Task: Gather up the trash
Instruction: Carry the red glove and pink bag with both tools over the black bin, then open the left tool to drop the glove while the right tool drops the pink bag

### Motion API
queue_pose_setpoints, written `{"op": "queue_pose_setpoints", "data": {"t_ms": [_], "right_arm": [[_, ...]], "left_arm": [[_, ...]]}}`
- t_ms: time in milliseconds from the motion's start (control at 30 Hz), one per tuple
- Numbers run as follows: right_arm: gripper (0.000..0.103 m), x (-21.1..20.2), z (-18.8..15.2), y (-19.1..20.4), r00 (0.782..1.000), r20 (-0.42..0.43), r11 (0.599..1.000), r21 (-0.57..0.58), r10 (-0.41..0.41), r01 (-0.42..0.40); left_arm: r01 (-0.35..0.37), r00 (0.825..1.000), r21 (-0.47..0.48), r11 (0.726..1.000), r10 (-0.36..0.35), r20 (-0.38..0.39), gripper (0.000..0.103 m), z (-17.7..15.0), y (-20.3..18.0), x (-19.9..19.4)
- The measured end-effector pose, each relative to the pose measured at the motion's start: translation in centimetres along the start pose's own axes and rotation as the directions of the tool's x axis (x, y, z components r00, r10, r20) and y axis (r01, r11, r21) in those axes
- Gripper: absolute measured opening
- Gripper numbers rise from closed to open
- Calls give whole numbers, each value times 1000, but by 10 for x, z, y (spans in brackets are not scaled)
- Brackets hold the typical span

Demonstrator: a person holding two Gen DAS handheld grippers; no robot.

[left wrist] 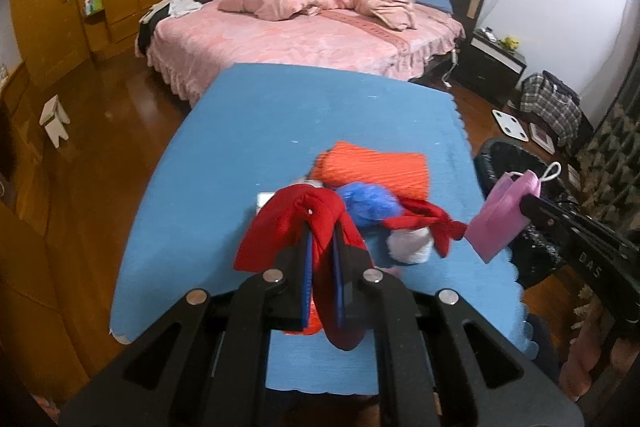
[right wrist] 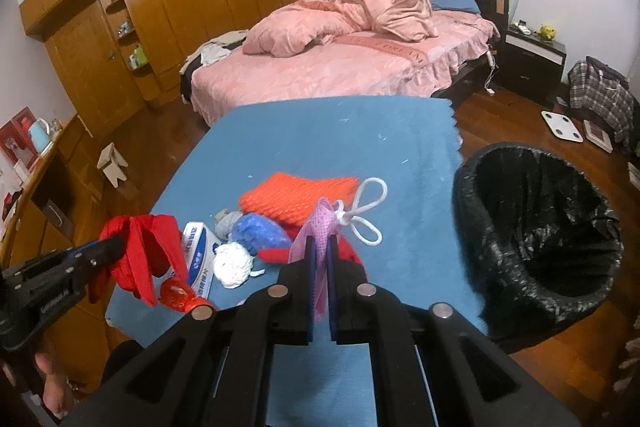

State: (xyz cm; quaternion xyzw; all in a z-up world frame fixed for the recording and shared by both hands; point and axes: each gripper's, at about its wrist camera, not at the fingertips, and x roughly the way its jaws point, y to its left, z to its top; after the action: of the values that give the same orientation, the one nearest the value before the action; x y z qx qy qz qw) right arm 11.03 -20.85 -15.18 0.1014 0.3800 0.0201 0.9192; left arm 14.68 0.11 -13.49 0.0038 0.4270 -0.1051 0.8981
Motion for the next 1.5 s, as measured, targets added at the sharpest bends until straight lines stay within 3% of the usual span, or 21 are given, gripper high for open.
{"op": "queue_pose_setpoints", "data": {"t_ms": [567, 833, 1033, 1233, 1500], "right_arm": [[5, -29, 13, -83, 994, 29, 993, 50, -108, 107], [5, -37, 22, -138, 987, 30, 986, 67, -157, 155], [5, -26, 26, -183, 981, -7, 978, 76, -193, 193], [5, -5, 33, -238, 969, -62, 966, 90, -239, 244], [5, 38, 34, -293, 956, -140, 957, 105, -256, 271]], "left_arm": [[57, 998, 71, 996, -57, -2, 8, 22, -93, 6], [108, 994, 123, 987, -108, -6, 8, 36, -154, 20], [166, 986, 157, 974, -164, -27, 8, 43, -208, 43], [264, 964, 168, 950, -253, -85, 8, 60, -264, 84], [301, 949, 199, 933, -273, -156, 8, 64, -330, 146]]}}
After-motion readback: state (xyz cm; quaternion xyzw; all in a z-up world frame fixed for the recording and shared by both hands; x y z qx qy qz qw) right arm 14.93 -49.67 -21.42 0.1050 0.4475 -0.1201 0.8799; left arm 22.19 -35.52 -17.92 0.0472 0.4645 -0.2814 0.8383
